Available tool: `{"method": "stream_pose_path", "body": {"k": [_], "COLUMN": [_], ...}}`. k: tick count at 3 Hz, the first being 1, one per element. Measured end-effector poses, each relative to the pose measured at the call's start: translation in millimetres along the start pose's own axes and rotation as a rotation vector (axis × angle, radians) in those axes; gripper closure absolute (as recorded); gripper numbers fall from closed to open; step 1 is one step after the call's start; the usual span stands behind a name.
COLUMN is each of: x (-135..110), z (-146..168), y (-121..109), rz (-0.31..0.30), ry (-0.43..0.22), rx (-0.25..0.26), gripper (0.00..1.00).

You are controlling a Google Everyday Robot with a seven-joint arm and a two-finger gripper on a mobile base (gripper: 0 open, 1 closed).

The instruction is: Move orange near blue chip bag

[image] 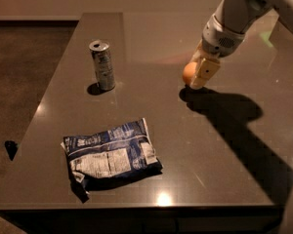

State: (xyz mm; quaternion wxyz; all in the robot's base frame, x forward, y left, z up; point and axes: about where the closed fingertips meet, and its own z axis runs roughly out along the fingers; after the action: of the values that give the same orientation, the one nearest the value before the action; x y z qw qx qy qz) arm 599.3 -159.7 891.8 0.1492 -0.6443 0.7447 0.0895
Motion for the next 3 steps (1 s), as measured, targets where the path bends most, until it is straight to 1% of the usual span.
{"method": "stream_pose_path", "body": {"k": [1, 2, 3], "x": [-25, -45, -52], "z": [-2, 13, 27], "y": [30, 69, 106], "rz": [-0.033, -0.138, -0.260], "ry": [-0.019, -0.015, -0.004], "rx": [-0.011, -0.077, -0.146], "gripper": [1.00, 1.00, 1.00]}}
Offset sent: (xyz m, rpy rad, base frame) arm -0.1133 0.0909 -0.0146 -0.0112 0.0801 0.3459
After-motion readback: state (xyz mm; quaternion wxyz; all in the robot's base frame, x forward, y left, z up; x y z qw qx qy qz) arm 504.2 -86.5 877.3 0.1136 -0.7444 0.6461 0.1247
